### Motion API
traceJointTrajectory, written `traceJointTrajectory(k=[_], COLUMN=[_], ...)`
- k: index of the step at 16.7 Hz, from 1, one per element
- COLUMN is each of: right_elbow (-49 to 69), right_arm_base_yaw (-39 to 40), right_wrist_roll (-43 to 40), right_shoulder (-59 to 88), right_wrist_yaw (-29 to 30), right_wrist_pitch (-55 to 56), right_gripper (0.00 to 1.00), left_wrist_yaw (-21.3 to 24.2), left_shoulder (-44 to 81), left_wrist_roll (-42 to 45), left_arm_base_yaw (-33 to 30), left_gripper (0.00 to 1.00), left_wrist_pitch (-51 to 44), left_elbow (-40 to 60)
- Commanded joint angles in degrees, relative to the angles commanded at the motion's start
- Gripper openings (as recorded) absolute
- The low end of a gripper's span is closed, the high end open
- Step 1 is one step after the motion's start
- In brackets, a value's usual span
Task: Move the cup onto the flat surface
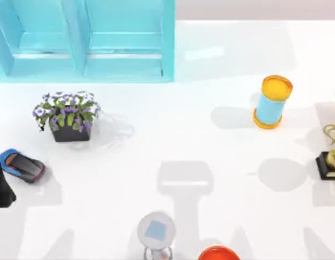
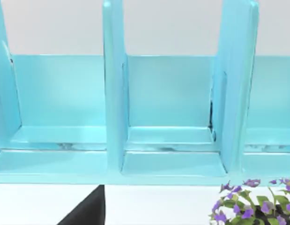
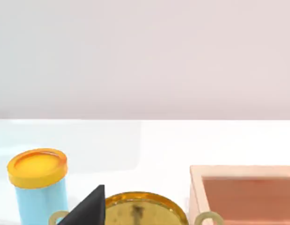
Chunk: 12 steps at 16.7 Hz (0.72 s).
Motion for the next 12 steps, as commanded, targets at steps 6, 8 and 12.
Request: traceJointTrajectory(k=[6, 8, 12], right_elbow=[5.83, 11.6, 26.61], right_arm_base_yaw=[-3.53, -7.01, -16.0], right_wrist_roll=[-4.8, -9.19, -19.38], right_shoulder=[6.23, 12.93, 33.05], right_wrist_yaw=[0.38, 0.62, 0.82], right_wrist_pitch=[-6.13, -12.65, -29.8], right_gripper=[1.0, 1.0, 1.0], left_wrist_yaw=[0.0, 0.0, 0.0], left_shoulder=[0.0, 0.0, 0.0], left_wrist_roll=[0.0, 0.0, 0.0], left_arm_base_yaw=[0.0, 0.0, 0.0], left_gripper=[1.0, 1.0, 1.0], left_wrist_pitch=[0.0, 0.0, 0.0], left_elbow=[0.0, 0.0, 0.0])
